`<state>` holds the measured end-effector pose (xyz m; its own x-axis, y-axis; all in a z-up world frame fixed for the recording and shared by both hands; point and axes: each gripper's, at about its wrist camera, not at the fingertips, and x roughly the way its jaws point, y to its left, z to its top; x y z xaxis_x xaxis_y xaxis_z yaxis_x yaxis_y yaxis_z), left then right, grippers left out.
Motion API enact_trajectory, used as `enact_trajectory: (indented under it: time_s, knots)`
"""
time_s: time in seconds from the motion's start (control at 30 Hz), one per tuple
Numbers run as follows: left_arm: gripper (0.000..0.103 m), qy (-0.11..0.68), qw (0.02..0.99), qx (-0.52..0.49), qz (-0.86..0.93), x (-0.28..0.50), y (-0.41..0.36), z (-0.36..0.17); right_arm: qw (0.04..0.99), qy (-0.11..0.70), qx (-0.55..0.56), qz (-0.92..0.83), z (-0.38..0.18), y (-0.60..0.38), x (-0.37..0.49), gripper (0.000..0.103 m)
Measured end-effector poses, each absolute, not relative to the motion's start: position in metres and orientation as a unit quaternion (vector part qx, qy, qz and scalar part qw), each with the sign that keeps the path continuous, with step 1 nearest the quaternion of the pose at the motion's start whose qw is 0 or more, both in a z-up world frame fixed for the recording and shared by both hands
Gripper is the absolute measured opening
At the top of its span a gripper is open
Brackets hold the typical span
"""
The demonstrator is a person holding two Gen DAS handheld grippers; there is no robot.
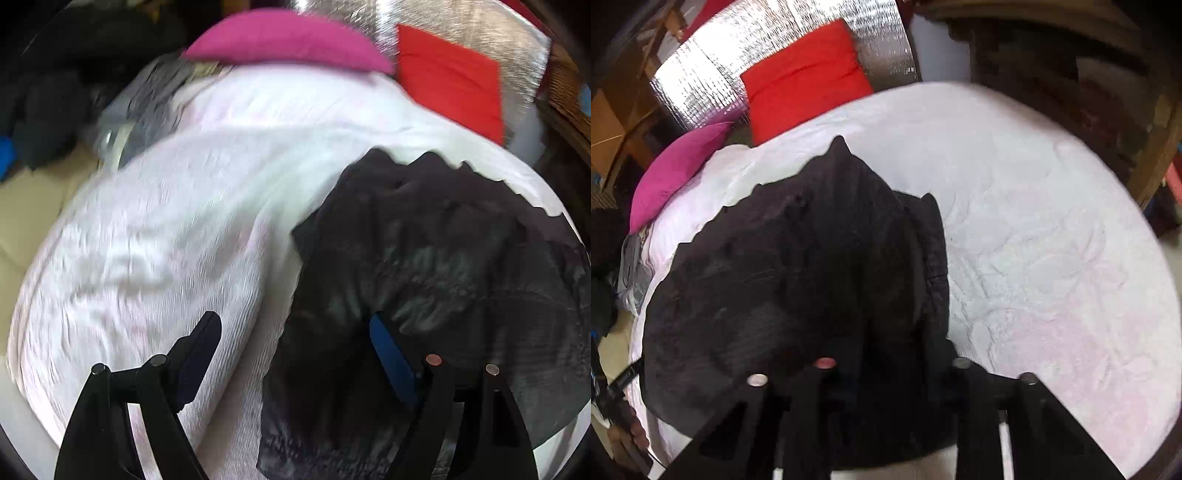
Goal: Fold large clothes
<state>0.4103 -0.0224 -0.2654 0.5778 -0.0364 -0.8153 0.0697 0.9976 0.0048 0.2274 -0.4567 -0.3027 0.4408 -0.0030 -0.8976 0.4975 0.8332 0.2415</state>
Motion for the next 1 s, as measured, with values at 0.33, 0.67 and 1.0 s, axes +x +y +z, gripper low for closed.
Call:
enact_trajectory:
  time_s: [0.33, 0.67, 1.0]
  knots:
    - [0.083, 0.437, 0.899, 0.019, -0.021, 0.413, -0.022, -0.250, 0.844, 0.450, 0.242, -0.164, -0.278, -0.463, 0.244, 0.031]
    - [0.083, 0.385, 0.919, 0.086, -0.002, 0.402, -0.047, -0.243, 0.842, 0.472, 0.208, -0.157, -0.321, -0.456, 0.310, 0.048]
    - [0.083, 0.390, 0.915, 0.109, 0.001, 0.399, -0.058, -0.254, 0.838, 0.477, 0.232, -0.127, -0.310, -0.446, 0.307, 0.046]
